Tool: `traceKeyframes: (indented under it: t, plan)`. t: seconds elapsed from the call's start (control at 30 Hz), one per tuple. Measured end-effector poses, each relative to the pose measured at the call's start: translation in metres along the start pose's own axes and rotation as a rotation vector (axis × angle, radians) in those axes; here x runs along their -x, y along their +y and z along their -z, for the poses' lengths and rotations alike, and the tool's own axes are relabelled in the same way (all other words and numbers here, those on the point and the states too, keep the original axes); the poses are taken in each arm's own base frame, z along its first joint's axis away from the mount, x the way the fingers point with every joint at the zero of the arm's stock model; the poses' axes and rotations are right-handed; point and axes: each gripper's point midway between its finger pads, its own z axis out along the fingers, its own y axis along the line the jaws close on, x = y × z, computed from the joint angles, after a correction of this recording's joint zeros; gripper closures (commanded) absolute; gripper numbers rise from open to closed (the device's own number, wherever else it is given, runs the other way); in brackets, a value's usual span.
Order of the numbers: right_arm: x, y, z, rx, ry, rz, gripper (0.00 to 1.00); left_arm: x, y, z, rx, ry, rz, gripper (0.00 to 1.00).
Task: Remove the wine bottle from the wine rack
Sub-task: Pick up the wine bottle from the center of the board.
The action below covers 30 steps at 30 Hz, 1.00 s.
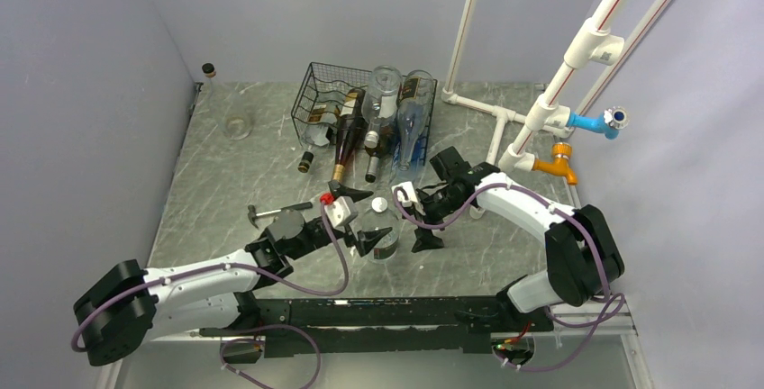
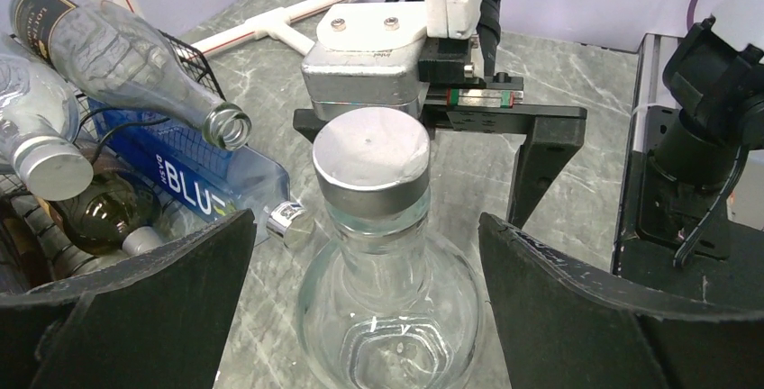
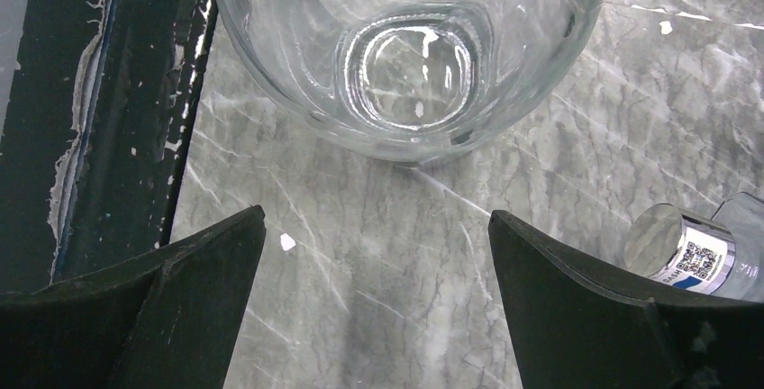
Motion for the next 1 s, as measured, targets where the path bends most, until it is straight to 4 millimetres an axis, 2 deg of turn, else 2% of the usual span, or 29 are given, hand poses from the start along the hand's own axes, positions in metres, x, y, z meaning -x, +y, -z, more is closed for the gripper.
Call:
traceKeyframes:
  t: [0.5,0.83,1.0]
  plan:
    - [0.002,0.000,0.000,0.004,-0.008,0.004,0.02,-0.006,0.001,-0.013,0.009,-0.022,-0.023,0.04]
    - [0.002,0.001,0.000,0.005,-0.007,0.003,0.02,-0.013,0.008,-0.012,0.056,-0.021,-0.019,0.07]
    - [0.002,0.001,0.000,0.005,-0.007,0.003,0.02,-0.014,0.010,-0.013,0.071,-0.025,-0.018,0.13]
